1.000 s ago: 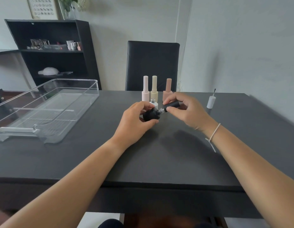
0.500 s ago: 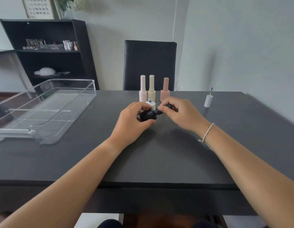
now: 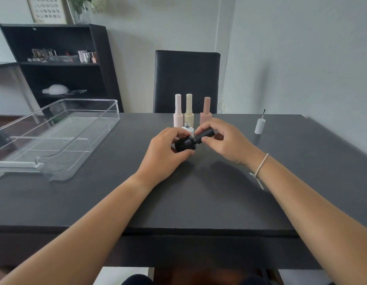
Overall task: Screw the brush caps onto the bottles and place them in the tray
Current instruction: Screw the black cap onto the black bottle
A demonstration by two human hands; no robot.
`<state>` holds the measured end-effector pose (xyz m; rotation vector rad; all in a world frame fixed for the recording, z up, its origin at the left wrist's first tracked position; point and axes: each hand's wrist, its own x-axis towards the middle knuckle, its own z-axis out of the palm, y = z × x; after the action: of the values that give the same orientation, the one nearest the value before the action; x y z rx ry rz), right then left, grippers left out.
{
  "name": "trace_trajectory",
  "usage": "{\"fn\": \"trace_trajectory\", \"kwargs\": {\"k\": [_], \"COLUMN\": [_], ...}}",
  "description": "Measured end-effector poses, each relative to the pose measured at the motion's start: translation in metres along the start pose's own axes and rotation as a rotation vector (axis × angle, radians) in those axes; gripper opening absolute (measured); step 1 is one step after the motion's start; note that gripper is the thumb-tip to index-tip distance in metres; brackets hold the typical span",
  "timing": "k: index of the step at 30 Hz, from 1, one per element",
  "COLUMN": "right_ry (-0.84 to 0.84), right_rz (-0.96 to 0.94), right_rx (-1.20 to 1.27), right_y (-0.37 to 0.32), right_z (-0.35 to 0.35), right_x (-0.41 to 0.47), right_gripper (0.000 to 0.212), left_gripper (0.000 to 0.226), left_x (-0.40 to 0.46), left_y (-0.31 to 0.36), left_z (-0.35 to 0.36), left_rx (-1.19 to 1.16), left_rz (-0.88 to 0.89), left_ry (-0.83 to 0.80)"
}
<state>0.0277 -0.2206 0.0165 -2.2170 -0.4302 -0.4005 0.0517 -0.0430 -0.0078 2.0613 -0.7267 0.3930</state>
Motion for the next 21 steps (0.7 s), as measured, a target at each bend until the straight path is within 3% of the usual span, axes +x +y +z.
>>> {"fn": "trace_trajectory", "kwargs": {"k": [21], "right_ry": [0.004], "right_rz": [-0.022], "right_rx": [-0.026], "right_y": [-0.0006], "right_z": [-0.007], "right_x": [-0.0013], "right_gripper": [0.016], "left_gripper": [0.032], "left_x": [0.0005], "left_y": [-0.0011], "left_z": [-0.0009], "left_rx": [-0.014], "left_rz": [-0.01], "left_ry": [-0.006]}}
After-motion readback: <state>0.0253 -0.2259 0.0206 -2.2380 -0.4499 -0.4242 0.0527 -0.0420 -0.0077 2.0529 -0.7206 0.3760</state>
